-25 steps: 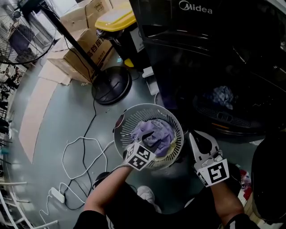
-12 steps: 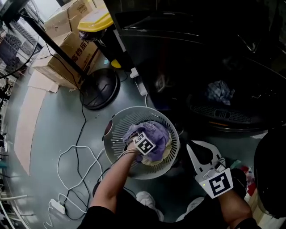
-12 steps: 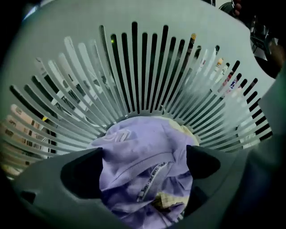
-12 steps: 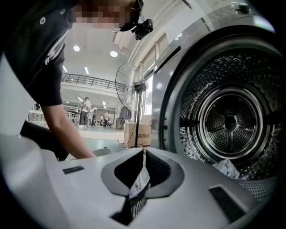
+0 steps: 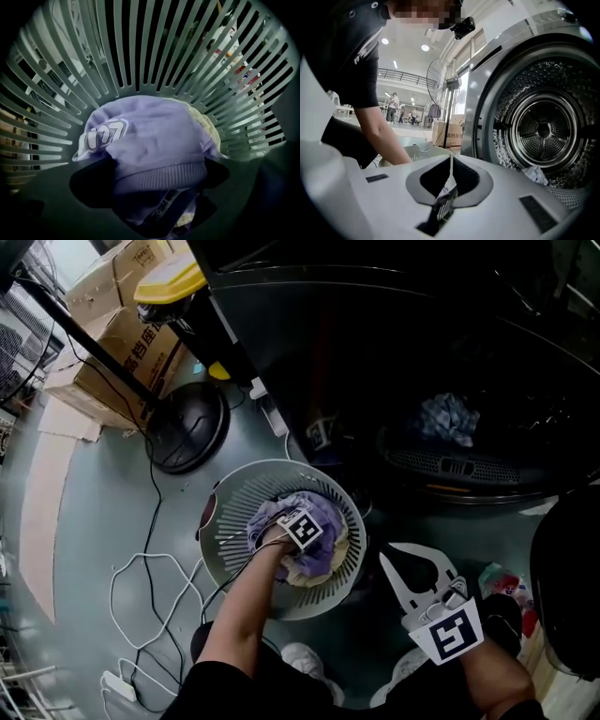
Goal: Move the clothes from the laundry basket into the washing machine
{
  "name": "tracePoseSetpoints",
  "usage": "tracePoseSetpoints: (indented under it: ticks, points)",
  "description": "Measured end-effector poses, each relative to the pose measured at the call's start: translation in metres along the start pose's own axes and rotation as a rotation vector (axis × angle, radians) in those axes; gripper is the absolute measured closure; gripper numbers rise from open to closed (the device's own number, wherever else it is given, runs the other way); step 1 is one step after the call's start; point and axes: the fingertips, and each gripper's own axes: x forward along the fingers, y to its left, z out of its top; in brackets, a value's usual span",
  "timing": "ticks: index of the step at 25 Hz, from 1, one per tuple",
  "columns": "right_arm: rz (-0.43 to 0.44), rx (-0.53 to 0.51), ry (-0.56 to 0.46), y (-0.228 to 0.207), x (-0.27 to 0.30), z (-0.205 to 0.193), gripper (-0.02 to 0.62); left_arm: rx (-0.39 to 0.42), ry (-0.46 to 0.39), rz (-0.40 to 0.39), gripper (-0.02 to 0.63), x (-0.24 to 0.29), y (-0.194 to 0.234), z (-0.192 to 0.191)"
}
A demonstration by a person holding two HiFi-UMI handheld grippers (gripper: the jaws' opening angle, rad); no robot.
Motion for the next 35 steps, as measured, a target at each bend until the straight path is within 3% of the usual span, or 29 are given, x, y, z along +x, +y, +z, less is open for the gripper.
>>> tracePoseSetpoints:
  ticks: [2,4,7,8,12,17,24,30,35]
  points:
    - [-0.001,0.000,0.012,0.001,-0.001,-0.003,0.583,-0.014,0.003,-0.006,0.106,-0.004,0.001,-0.001]
    - [-0.004,-0.004,0.027,0.001,-0.004,-0.006,0.583,-0.020,-0.013,-0.001,0.245,-0.014,0.003,0.001]
    - [-0.005,-0.017,0.038,0.000,-0.005,-0.008,0.583,-0.015,-0.074,0.036,0.503,-0.036,0.008,0.009]
    - [-0.002,-0.019,0.051,-0.001,-0.005,-0.010,0.583,-0.009,-0.091,0.045,0.531,-0.046,0.009,0.010]
    - [0.006,-0.030,0.088,-0.004,-0.004,-0.014,0.583,0.006,-0.190,0.081,0.546,-0.092,0.007,0.016]
    - [-0.018,-0.043,0.068,-0.017,0.002,-0.014,0.583,-0.050,-0.442,0.212,0.549,-0.181,0.013,0.030]
    - [-0.047,-0.033,0.035,-0.027,0.001,-0.009,0.583,-0.059,-0.757,0.418,0.552,-0.322,-0.006,0.048]
    - [-0.069,-0.034,-0.004,-0.033,-0.008,0.004,0.583,-0.066,-0.992,0.464,0.554,-0.411,-0.040,0.078]
    - [-0.148,-0.004,-0.101,-0.054,-0.022,0.029,0.583,-0.048,-1.144,0.464,0.554,-0.463,-0.073,0.105]
